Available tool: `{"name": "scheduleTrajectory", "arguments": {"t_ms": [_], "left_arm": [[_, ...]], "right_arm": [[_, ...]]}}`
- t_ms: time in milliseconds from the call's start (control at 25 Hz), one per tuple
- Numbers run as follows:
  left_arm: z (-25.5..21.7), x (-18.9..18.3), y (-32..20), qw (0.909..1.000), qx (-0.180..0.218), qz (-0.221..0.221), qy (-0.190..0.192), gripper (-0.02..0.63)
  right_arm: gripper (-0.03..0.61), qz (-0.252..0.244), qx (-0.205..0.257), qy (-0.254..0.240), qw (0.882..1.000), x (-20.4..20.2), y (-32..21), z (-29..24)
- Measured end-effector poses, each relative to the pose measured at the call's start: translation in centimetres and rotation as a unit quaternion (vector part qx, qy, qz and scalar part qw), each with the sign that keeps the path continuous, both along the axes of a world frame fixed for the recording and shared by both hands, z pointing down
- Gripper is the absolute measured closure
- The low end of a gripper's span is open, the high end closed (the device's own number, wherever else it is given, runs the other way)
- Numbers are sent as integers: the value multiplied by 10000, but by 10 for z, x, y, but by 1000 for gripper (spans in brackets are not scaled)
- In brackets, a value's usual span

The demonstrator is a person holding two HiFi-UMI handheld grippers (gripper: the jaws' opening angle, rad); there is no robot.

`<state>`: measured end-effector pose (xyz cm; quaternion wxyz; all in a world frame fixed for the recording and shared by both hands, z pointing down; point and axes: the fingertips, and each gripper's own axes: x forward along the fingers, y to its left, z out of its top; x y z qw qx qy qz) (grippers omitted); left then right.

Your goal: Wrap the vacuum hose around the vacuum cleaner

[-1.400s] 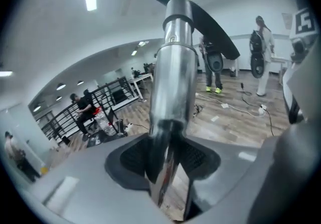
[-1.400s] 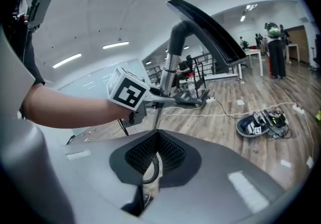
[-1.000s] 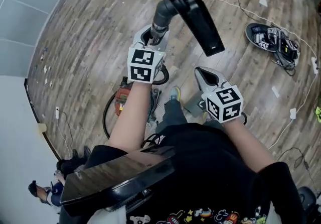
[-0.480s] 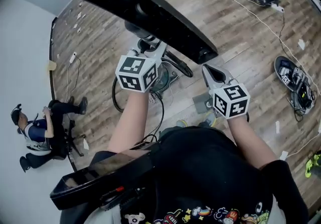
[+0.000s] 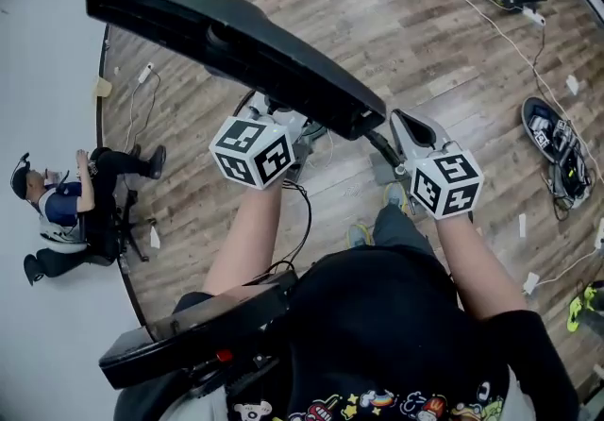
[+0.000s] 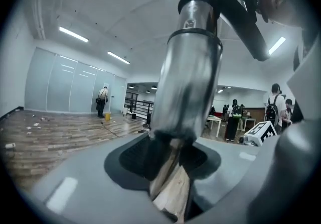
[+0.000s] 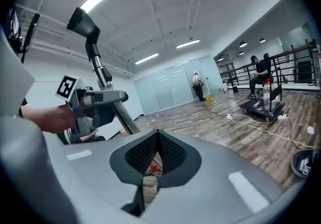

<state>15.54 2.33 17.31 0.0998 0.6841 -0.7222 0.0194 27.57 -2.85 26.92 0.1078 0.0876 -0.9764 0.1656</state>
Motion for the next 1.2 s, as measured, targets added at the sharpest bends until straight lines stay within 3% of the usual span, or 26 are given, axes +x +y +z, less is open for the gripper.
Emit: {"name": "scheduleTrajectory", "arguments": {"t_ms": [160,360,560,680,960,1200], "left_arm": [[6,21,50,9988,99,-369,319,445],[0,16,128,9895,219,-1339,493,445],[6,-8,220,9659,348,-2493,613,446],[11,-20,263,9554,367,-2864,622,448],[32,-91,367,9456,298,-3147,769,449],[43,-162,457,9541,67,-2899,750,449]], "right_arm": [[557,-573,112,7,9983,3,38,-8],[555,-1584,23,-40,9874,-16,94,-18],[555,-2453,59,4,9694,-45,148,-13],[555,-2740,97,14,9617,-59,183,-10],[555,-2827,307,133,9586,-141,294,-11],[555,-2357,328,394,9705,-208,379,-2]]}}
